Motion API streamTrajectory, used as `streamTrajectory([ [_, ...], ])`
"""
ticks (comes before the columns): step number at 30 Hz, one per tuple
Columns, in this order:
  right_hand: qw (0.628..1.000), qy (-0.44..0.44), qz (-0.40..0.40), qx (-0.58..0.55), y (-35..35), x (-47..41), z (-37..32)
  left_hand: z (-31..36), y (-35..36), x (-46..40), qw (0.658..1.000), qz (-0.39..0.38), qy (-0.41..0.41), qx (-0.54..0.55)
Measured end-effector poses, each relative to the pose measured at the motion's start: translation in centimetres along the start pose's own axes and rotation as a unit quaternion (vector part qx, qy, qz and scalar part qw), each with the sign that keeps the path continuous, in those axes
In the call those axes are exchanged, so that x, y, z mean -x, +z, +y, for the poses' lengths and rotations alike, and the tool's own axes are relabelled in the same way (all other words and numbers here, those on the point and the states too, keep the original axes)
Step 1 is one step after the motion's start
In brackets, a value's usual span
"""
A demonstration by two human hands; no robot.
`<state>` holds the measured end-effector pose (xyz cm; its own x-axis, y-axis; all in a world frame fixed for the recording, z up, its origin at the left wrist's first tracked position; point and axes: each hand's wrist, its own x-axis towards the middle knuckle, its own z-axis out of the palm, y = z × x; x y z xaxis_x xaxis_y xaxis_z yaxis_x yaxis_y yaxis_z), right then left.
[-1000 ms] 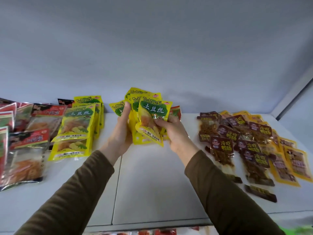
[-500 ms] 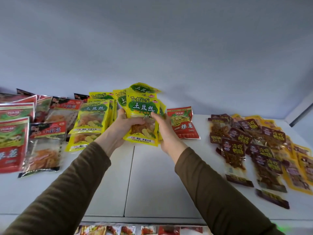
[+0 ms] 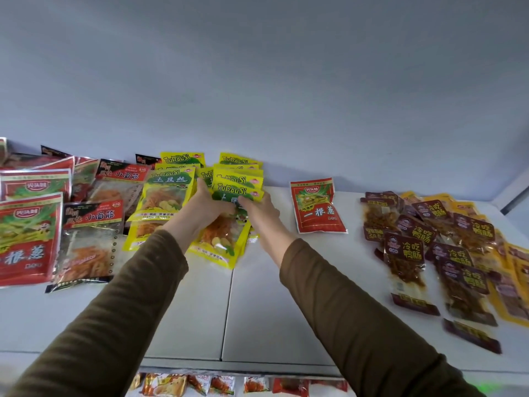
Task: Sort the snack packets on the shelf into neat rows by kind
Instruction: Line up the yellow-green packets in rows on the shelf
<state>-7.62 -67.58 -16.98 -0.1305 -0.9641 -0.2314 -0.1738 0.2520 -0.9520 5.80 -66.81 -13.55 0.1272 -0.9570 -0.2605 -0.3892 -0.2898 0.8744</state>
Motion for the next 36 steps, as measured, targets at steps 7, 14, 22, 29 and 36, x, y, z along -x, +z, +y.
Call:
streamTrajectory([
  [7, 0.985, -0.054, -0.081, -0.141, 0.4, 0.5, 1.0, -1.2, 0.7, 0.1, 1.0, 0.003, 0.016, 0.0],
  [14, 0.992, -0.075, -0.084, 0.06, -0.1, 0.1, 0.6, -1.9, 1.5, 0.0, 0.998, 0.035, 0.016, -0.048],
  [22, 0.965, -0.198, 0.06, 0.164, -7.4, 0.4, 0.4, -1.6, 2.5, 0.5, 0.968, 0.127, 0.118, -0.179],
  [29, 0.903, -0.137, 0.195, 0.358, -15.6, -1.8, 2.5, 1.9, 7.1, 2.1, 0.916, 0.148, 0.31, -0.206],
  [36, 0.925, -0.089, 0.113, 0.351, -17.4, -2.9, 4.5, 3.0, 14.1, 0.9, 0.954, -0.021, 0.207, -0.215],
])
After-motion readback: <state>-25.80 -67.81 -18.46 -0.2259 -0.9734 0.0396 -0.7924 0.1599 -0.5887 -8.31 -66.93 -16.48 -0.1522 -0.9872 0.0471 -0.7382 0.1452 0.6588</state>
